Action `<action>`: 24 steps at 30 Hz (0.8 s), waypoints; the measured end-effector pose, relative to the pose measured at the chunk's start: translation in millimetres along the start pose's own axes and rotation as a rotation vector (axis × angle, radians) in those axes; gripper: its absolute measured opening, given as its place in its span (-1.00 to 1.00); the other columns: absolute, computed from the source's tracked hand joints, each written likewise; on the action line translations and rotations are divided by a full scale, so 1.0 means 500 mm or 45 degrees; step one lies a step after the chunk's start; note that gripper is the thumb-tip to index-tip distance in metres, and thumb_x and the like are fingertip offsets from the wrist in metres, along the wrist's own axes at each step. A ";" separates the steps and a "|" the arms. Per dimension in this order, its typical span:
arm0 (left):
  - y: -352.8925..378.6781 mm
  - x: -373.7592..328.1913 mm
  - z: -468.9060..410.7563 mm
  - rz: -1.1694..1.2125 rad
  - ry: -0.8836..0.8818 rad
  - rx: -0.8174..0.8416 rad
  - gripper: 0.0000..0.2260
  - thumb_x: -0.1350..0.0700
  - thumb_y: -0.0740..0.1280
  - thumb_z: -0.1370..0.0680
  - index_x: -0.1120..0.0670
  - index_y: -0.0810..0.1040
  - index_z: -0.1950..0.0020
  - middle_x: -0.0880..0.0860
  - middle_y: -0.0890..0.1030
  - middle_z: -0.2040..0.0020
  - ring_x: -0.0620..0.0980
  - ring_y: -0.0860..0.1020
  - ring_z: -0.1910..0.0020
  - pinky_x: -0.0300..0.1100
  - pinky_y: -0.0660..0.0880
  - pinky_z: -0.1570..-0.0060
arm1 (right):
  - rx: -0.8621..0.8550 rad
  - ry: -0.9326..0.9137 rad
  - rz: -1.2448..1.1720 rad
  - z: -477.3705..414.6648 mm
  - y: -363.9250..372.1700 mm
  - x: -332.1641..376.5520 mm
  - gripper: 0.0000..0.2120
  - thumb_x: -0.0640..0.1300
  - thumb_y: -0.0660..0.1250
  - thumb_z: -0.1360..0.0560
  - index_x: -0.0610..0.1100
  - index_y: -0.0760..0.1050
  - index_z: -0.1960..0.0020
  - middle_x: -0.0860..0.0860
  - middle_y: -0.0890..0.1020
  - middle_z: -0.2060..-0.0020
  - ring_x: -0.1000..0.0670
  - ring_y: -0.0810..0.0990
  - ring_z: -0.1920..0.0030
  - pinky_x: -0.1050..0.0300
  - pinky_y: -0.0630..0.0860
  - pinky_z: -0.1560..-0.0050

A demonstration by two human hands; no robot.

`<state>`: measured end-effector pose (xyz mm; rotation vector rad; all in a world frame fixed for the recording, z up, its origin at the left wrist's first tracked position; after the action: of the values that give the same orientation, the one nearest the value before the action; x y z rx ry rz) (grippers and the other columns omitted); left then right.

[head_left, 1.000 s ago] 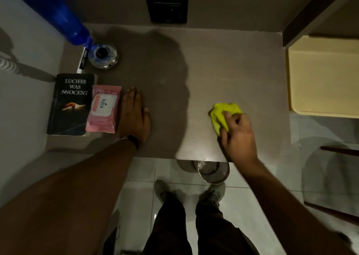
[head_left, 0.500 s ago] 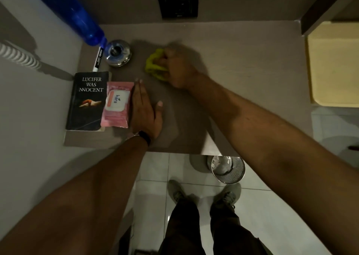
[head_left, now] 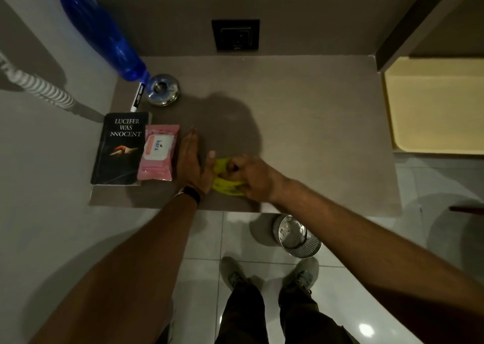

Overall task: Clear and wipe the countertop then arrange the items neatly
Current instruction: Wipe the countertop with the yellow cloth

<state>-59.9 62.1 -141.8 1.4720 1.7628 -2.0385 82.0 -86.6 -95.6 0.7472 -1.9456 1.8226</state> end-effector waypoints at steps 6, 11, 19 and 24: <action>-0.014 0.000 0.028 0.028 0.096 -0.023 -0.15 -0.37 -0.03 -0.66 0.35 0.38 -0.55 0.30 0.40 -0.56 0.30 0.36 -0.58 0.23 0.30 -0.56 | 0.106 0.050 -0.006 0.088 0.022 0.014 -0.58 -0.12 0.25 -0.42 0.00 0.73 -0.19 -0.07 0.64 -0.07 -0.15 0.62 -0.04 -0.11 0.55 -0.08; -0.017 0.004 0.053 0.006 0.106 -0.051 -0.19 -0.35 -0.02 -0.67 0.34 0.37 -0.56 0.28 0.40 -0.57 0.26 0.35 -0.59 0.19 0.29 -0.57 | 0.053 -0.067 0.018 0.035 0.030 0.004 -0.69 -0.10 0.36 -0.49 -0.02 0.75 -0.18 -0.09 0.64 -0.01 -0.13 0.61 0.06 -0.02 0.55 0.02; 0.014 0.030 0.029 -0.160 0.001 -0.135 -0.22 -0.34 0.04 -0.66 0.22 0.20 -0.67 0.21 0.23 -0.67 0.17 0.19 -0.68 0.04 0.11 -0.67 | 0.097 0.189 0.375 -0.247 0.003 -0.090 -0.50 0.20 0.22 -0.57 0.09 0.58 -0.44 -0.22 0.57 -0.29 -0.30 0.55 -0.24 -0.13 0.43 -0.35; 0.021 0.025 0.022 -0.242 -0.162 -0.046 -0.12 -0.40 0.11 -0.59 0.18 0.09 -0.71 0.20 0.14 -0.70 0.17 0.13 -0.69 0.11 0.10 -0.66 | 0.100 0.287 0.480 -0.329 0.010 -0.114 -0.51 0.27 0.23 -0.63 0.24 0.41 -0.54 -0.14 0.44 -0.43 -0.25 0.40 -0.40 -0.05 0.29 -0.40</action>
<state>-67.1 56.1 -158.9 1.1769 1.9423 -2.1211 109.9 83.9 -118.3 0.1879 -1.9705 2.1021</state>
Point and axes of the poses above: each hand's wrist, its own z-axis away from the middle knuckle, its own y-axis out of the palm, x = y × z, the point moved 1 cm from there along -z, towards the middle knuckle
